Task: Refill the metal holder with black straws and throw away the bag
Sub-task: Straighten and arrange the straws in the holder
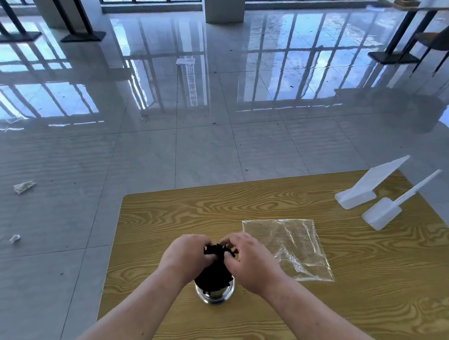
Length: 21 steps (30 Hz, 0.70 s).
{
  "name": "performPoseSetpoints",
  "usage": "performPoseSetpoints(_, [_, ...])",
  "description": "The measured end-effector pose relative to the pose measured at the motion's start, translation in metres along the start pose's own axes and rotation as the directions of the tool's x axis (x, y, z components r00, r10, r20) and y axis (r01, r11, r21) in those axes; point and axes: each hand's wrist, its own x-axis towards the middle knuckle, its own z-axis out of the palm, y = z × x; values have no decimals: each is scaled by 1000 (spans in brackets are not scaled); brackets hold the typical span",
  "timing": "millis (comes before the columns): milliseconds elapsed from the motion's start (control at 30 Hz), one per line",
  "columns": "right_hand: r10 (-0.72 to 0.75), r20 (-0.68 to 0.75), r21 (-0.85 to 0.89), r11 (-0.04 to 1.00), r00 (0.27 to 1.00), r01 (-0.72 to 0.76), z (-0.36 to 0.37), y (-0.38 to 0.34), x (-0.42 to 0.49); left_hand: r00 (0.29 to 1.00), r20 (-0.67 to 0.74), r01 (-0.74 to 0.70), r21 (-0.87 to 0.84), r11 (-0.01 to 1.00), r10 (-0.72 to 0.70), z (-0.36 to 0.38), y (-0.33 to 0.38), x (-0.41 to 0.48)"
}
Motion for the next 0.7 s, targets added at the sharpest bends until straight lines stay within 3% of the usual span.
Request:
performPoseSetpoints(500, [-44,-86,-34,999,995,41,-15,-8,5,987,-146,-64,-33,997,59,-70,14,-20])
performPoseSetpoints(700, [5,-147,30,1000,989,-1,-24,-8,6,981,-192,-55,-223,973,11,-129,8,-32])
